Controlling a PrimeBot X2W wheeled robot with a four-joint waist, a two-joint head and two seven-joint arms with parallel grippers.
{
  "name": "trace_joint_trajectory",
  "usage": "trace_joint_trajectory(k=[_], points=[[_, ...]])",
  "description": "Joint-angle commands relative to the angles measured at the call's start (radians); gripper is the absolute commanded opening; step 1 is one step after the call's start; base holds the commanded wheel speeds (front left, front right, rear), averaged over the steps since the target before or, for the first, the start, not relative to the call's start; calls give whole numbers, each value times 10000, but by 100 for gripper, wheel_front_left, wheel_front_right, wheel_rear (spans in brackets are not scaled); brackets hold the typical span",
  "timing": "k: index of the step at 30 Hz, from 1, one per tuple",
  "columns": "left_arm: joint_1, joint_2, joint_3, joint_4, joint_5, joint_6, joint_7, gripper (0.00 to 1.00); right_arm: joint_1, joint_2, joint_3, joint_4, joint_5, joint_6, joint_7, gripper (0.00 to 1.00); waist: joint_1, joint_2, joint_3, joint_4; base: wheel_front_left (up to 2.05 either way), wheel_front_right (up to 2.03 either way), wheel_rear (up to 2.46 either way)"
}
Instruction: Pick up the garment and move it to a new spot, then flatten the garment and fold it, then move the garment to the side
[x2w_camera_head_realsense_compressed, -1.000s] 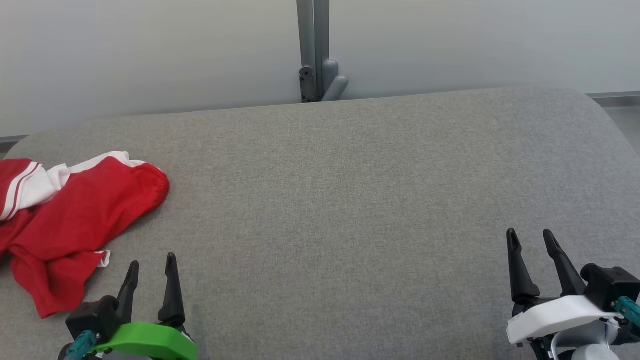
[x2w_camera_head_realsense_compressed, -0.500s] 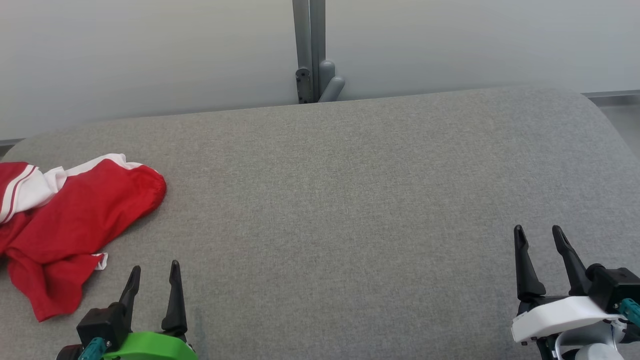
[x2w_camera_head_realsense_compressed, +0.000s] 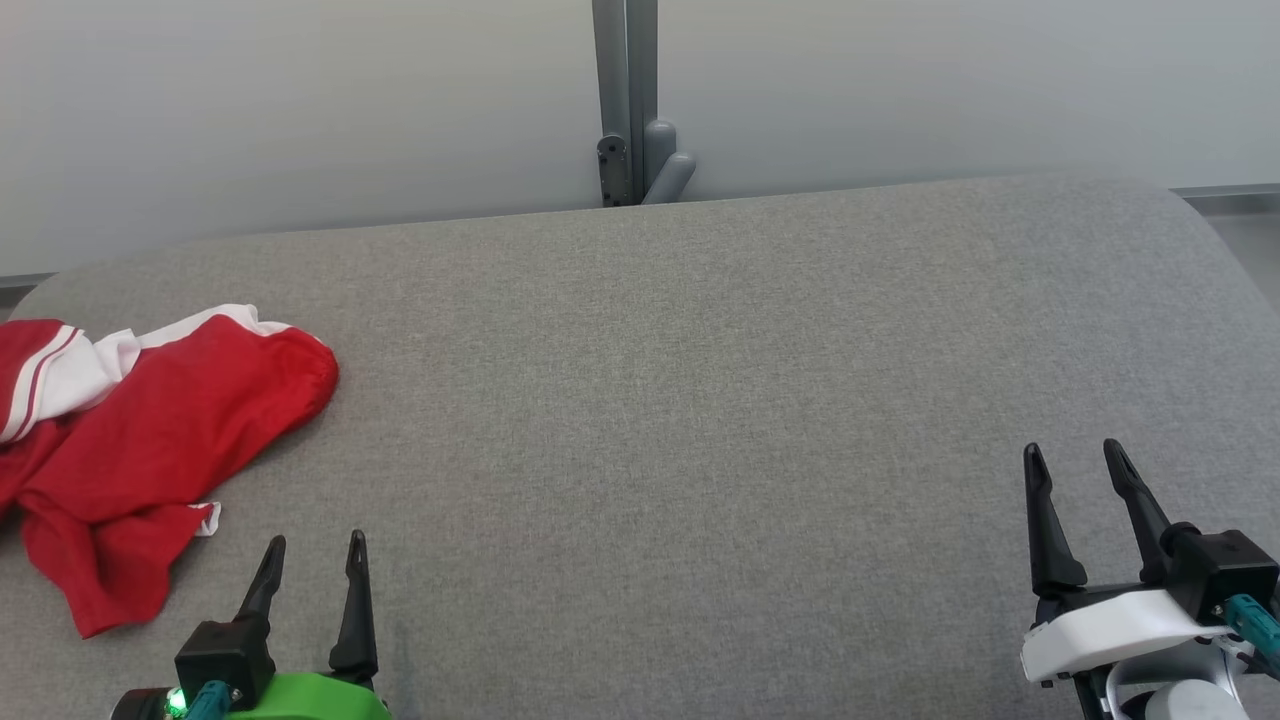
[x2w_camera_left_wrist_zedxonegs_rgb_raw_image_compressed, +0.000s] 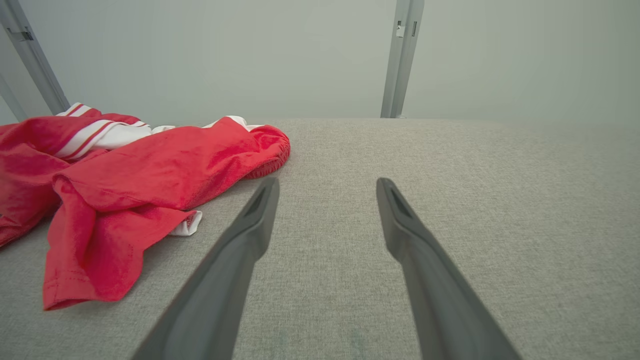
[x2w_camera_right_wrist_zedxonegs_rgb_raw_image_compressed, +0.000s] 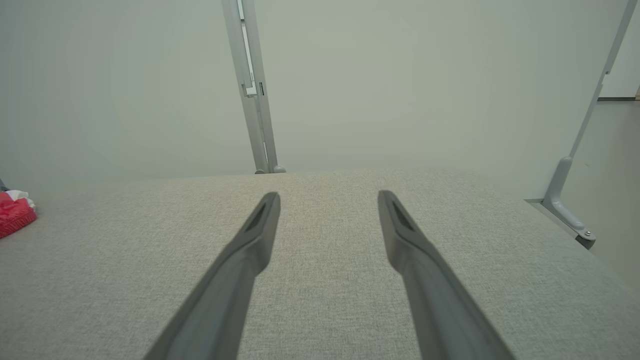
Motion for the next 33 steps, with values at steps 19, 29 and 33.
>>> trace_joint_trajectory(k=[19, 29, 33], points=[[-25, -21, 161, 291, 250, -147, -163, 100, -42, 14, -25, 155, 200, 4, -178, 100, 0, 0, -31, -6, 0, 0, 0], [-103, -28, 164, 299, 272, -165, -162, 100, 17, 17, -5, 152, 226, 4, -178, 100, 0, 0, -68, 90, 0, 0, 0], [-129, -27, 139, 273, 285, -181, -162, 100, 10, 25, 61, 155, 225, 4, -178, 100, 0, 0, -92, 254, 0, 0, 0]])
